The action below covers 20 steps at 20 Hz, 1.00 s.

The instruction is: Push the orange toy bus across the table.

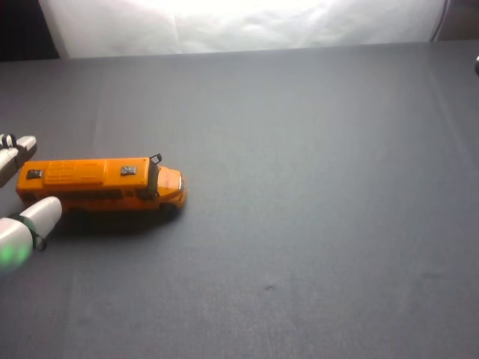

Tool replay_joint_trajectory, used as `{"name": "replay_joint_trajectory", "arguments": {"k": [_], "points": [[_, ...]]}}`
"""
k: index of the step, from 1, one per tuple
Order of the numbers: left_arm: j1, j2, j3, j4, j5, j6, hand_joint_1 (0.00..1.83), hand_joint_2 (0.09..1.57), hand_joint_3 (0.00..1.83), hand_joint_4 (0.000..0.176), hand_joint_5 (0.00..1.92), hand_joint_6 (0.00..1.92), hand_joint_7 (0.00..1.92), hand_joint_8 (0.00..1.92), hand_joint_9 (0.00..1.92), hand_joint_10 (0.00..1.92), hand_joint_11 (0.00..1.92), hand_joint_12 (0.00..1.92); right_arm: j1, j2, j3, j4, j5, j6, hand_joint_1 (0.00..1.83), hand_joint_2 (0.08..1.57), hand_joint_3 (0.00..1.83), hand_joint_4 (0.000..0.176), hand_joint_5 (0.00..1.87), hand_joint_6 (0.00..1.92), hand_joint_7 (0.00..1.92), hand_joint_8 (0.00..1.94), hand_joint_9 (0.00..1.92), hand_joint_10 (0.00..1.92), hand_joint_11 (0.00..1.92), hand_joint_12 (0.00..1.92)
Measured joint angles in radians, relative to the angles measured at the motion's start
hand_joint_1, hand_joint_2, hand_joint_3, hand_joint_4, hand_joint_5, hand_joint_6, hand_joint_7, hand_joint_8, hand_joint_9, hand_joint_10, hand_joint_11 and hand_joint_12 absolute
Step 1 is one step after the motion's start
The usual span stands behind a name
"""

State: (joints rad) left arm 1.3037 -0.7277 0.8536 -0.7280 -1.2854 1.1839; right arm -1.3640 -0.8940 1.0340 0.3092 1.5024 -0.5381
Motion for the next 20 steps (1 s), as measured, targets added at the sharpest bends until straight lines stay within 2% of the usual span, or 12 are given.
{"name": "replay_joint_trajectory", "arguments": {"k": [5,6,7,10,14,20], "points": [[0.000,-0.023,0.035,-0.104,0.085,0.073,0.15,1.43,0.00,0.000,0.18,0.00,0.06,0.00,0.06,0.00,0.01,0.00,0.000,-0.008,0.000,0.003,-0.006,0.003,0.52,1.40,0.00,0.000,0.27,0.00,0.26,0.00,0.24,0.00,0.04,0.56],[0.000,-0.029,0.039,-0.117,0.096,0.073,0.12,1.44,0.00,0.000,0.16,0.00,0.03,0.00,0.03,0.00,0.00,0.00,0.000,-0.010,0.000,0.000,-0.008,0.003,0.52,1.41,0.00,0.000,0.26,0.00,0.26,0.00,0.24,0.00,0.03,0.56],[0.000,-0.031,0.044,-0.123,0.110,0.072,0.10,1.44,0.00,0.000,0.17,0.00,0.03,0.00,0.03,0.00,0.01,0.00,-0.002,-0.010,-0.002,-0.005,-0.010,0.006,0.50,1.40,0.00,0.000,0.26,0.00,0.27,0.00,0.24,0.00,0.04,0.56],[0.000,-0.043,0.075,-0.146,0.138,0.073,0.18,1.44,0.00,0.000,0.19,0.01,0.03,0.00,0.03,0.00,0.00,0.00,-0.006,-0.010,-0.003,-0.002,-0.011,0.006,0.48,1.41,0.00,0.000,0.27,0.00,0.26,0.00,0.24,0.00,0.04,0.55],[0.000,-0.056,0.075,-0.153,0.185,0.087,0.13,1.43,0.00,0.000,0.17,0.00,0.01,0.00,0.00,0.00,0.00,0.00,-0.006,-0.010,-0.003,-0.006,-0.012,0.008,0.46,1.40,0.00,0.000,0.26,0.00,0.26,0.00,0.24,0.00,0.04,0.54],[0.000,-0.056,0.075,-0.155,0.185,0.088,0.13,1.44,0.00,0.000,0.17,0.00,0.03,0.00,0.01,0.00,0.00,0.00,-0.006,-0.011,-0.003,-0.003,-0.012,0.010,0.40,1.40,0.00,0.000,0.27,0.00,0.27,0.00,0.25,0.00,0.05,0.54]]}}
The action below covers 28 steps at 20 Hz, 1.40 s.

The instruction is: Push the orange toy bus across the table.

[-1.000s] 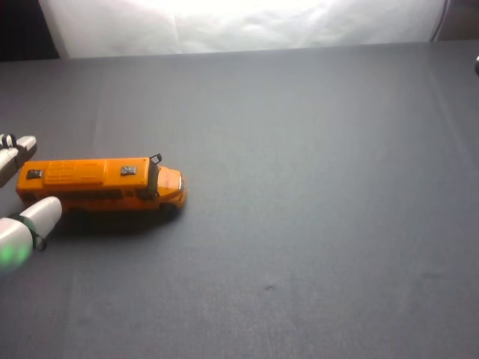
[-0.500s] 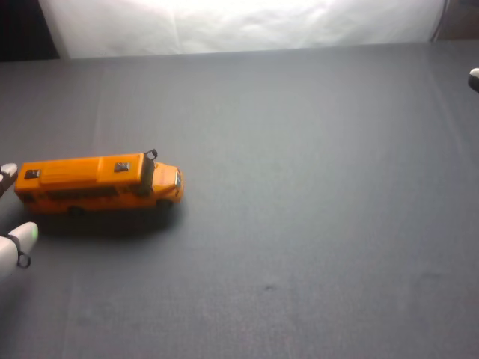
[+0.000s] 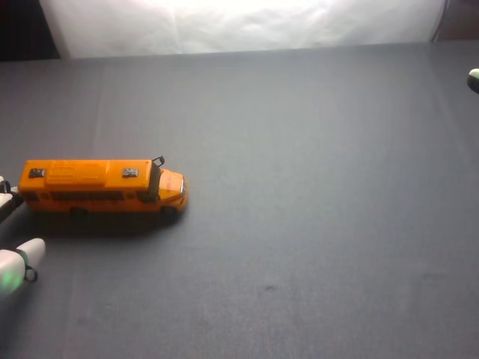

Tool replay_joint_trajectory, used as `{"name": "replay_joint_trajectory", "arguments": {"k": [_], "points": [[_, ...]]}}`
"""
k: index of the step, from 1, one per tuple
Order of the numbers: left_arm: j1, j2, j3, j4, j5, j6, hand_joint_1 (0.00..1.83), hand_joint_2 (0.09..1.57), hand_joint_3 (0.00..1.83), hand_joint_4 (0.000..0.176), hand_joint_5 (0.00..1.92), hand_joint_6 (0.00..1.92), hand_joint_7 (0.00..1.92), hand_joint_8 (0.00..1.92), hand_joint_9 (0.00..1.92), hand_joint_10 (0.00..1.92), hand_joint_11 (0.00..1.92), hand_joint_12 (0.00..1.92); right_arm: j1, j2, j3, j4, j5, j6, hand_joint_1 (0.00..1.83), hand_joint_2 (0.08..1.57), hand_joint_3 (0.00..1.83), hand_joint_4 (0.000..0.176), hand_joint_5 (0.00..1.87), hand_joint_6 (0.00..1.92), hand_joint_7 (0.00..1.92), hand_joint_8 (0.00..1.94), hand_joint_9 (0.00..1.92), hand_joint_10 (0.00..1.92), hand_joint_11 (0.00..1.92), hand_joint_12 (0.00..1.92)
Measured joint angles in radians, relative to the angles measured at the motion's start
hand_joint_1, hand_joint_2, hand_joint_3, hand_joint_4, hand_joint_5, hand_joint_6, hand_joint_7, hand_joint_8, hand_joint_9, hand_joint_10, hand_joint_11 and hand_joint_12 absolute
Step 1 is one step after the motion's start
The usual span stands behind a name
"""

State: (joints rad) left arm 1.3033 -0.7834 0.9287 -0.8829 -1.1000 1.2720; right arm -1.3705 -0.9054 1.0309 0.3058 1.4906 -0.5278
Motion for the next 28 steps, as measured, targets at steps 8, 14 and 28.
{"name": "replay_joint_trajectory", "arguments": {"k": [8,14,28], "points": [[0.000,0.000,-0.009,0.031,-0.012,0.003,0.11,1.45,0.00,0.000,0.16,0.00,0.02,0.00,0.00,0.00,0.00,0.00,0.000,0.000,0.000,0.000,0.000,0.000,0.46,1.40,0.00,0.000,0.28,0.00,0.29,0.00,0.27,0.00,0.11,0.43],[-0.009,0.001,-0.021,0.075,-0.014,0.003,0.08,1.46,0.00,0.000,0.18,0.00,0.00,0.00,0.00,0.00,0.00,0.00,0.000,-0.001,0.000,0.000,0.000,0.001,0.48,1.41,0.00,0.000,0.28,0.00,0.29,0.00,0.26,0.00,0.11,0.40],[-0.116,-0.057,-0.006,0.181,0.036,0.003,0.07,1.41,0.00,0.000,0.20,0.01,0.06,0.01,0.04,0.01,0.00,0.00,0.000,-0.001,0.000,0.000,0.000,0.001,0.51,1.40,0.00,0.000,0.30,0.00,0.30,0.00,0.27,0.00,0.15,0.34]]}}
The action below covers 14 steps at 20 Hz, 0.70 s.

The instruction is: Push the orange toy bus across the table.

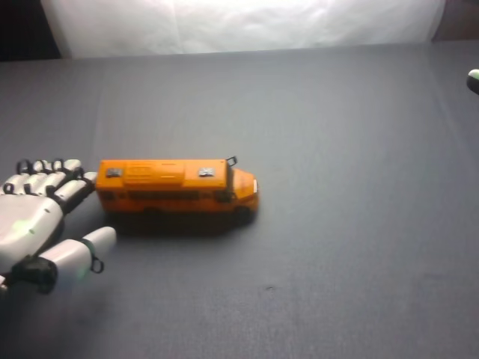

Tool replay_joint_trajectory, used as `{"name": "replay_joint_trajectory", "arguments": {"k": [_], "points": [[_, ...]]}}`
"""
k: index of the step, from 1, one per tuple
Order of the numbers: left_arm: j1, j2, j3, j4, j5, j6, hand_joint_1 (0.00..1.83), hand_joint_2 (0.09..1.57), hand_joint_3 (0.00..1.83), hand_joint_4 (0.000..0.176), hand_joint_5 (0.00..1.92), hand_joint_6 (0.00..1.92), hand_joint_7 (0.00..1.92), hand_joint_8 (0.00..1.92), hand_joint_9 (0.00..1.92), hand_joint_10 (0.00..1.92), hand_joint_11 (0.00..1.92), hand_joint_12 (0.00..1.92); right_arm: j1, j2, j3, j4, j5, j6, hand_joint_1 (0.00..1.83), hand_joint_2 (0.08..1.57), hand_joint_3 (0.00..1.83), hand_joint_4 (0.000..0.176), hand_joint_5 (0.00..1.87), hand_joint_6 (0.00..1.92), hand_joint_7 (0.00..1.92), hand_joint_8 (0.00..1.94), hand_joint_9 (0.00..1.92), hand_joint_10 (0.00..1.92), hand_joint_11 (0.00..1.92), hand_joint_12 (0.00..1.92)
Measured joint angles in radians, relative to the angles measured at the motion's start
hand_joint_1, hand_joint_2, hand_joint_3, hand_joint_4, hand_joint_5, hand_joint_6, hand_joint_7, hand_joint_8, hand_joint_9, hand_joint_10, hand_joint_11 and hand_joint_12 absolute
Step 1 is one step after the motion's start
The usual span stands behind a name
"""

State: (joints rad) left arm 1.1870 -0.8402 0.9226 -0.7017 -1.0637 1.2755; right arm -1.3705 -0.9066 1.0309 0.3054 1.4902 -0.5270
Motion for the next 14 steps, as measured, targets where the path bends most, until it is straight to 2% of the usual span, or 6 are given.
{"name": "replay_joint_trajectory", "arguments": {"k": [7,14], "points": [[-0.048,-0.056,0.000,0.082,0.039,0.000,0.06,1.42,0.00,0.000,0.19,0.00,0.03,0.00,0.01,0.00,0.00,0.00,0.000,0.000,0.000,0.001,0.000,0.000,0.45,1.41,0.00,0.000,0.27,0.00,0.28,0.00,0.26,0.00,0.15,0.32],[-0.063,-0.068,0.002,0.096,0.037,0.000,0.01,1.43,0.00,0.000,0.18,0.00,0.04,0.00,0.00,0.00,0.00,0.00,0.000,-0.004,0.000,0.004,-0.002,0.000,0.44,1.41,0.00,0.000,0.28,0.00,0.28,0.00,0.26,0.00,0.17,0.32]]}}
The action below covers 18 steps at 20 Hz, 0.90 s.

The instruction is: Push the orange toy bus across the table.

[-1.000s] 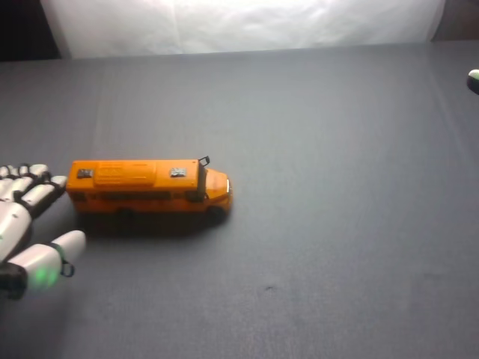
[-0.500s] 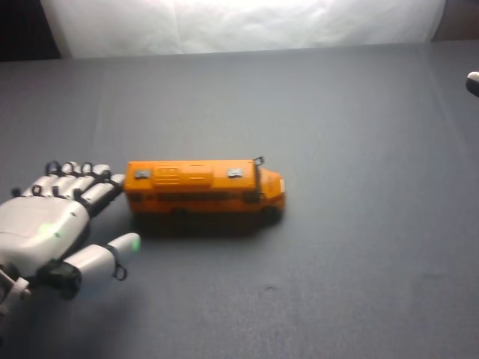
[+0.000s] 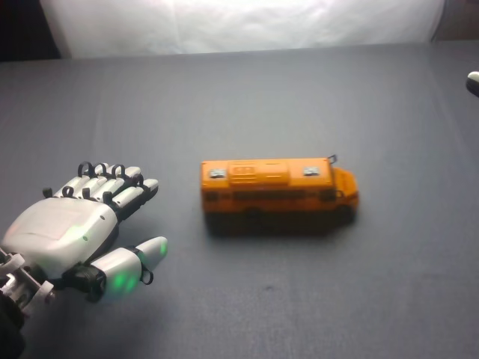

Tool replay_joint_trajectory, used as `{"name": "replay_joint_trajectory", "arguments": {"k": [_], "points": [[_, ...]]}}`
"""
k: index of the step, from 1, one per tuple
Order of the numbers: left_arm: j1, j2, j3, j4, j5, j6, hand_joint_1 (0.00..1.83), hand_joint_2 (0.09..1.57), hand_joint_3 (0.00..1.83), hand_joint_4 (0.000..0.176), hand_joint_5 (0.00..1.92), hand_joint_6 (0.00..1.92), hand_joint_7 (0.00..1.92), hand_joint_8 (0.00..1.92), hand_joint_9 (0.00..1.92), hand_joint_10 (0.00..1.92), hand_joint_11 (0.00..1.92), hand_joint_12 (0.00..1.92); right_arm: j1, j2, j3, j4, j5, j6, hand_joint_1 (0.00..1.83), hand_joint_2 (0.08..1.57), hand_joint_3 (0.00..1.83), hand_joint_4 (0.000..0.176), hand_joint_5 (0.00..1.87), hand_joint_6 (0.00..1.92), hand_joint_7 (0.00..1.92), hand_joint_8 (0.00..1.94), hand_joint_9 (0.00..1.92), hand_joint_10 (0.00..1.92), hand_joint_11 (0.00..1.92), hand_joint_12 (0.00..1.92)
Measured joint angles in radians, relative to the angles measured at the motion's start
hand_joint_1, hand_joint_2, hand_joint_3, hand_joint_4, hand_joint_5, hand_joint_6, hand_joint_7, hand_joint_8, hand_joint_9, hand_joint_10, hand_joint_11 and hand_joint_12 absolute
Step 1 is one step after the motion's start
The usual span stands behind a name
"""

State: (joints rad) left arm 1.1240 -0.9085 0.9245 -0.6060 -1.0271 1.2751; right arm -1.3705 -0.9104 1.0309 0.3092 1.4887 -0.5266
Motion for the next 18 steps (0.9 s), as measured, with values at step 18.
{"name": "replay_joint_trajectory", "arguments": {"k": [18], "points": [[0.139,0.128,-0.103,0.098,-0.570,-0.314,0.15,1.44,0.00,0.000,0.32,0.00,0.29,0.00,0.17,0.00,0.02,0.20,-0.004,0.029,-0.022,0.069,0.147,0.001,0.79,1.39,0.00,0.011,0.31,0.00,0.31,0.00,0.30,0.00,0.21,0.22]]}}
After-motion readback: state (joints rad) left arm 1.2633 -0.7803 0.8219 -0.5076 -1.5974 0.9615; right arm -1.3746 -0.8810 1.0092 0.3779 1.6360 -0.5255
